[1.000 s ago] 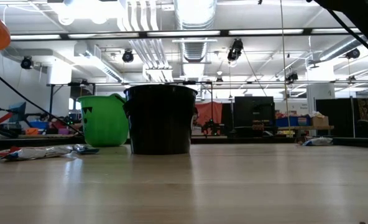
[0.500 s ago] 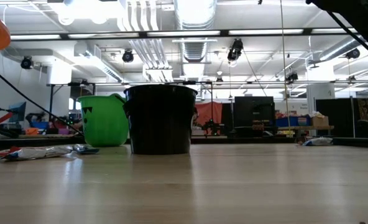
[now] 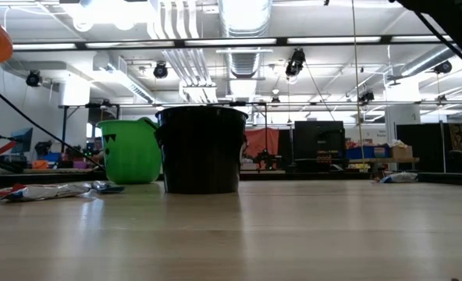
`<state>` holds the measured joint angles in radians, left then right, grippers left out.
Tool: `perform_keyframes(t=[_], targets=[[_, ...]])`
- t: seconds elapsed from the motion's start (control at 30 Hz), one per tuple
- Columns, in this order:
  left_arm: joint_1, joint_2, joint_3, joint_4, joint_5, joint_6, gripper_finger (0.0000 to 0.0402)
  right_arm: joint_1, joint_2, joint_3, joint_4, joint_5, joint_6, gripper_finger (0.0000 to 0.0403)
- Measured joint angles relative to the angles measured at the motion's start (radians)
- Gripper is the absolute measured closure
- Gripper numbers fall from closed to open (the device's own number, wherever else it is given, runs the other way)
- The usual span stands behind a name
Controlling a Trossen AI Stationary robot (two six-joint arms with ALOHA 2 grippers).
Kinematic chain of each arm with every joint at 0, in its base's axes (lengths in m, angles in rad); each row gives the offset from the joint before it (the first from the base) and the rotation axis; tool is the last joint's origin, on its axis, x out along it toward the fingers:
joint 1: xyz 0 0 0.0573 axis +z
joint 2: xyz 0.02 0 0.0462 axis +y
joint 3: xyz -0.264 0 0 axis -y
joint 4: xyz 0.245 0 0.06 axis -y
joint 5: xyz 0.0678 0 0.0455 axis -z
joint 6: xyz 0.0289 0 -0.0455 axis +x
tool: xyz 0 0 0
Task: Sort candy
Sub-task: Put the white chocolate into the green bucket
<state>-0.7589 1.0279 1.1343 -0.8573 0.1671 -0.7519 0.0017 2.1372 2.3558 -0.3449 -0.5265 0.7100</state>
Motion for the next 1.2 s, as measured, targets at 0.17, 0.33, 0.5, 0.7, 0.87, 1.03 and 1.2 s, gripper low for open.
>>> perform_keyframes(t=[0.17, 0.33, 0.5, 0.7, 0.87, 1.03, 1.2], targets=[[0.0, 0.0, 0.0, -0.007, -0.108, 0.105, 0.0279, 0.0, -0.072, 0.0, -0.409, 0.298, -0.159, 0.0195], [0.001, -0.001, 0.0, -0.034, -0.319, 0.244, 0.0278, -0.001, -0.119, 0.0, -0.721, 0.526, -0.189, 0.0195], [0.007, -0.018, 0.0, -0.098, -0.583, 0.338, 0.0278, 0.0, -0.129, 0.0, -0.924, 0.603, -0.187, 0.0195], [0.034, -0.068, 0.0, -0.167, -0.752, 0.352, 0.0278, 0.0, -0.127, -0.027, -1.07, 0.638, -0.122, 0.0195], [0.042, -0.138, 0.0, -0.191, -0.835, 0.352, 0.0278, -0.001, -0.126, -0.079, -1.109, 0.7, -0.068, 0.0195], [0.041, -0.215, 0.0, -0.191, -0.943, 0.342, 0.0278, -0.003, -0.126, -0.163, -1.081, 0.71, -0.103, 0.0195], [0.042, -0.268, 0.0, -0.189, -0.998, 0.332, 0.0278, -0.002, -0.126, -0.205, -0.956, 0.687, -0.155, 0.0195]])
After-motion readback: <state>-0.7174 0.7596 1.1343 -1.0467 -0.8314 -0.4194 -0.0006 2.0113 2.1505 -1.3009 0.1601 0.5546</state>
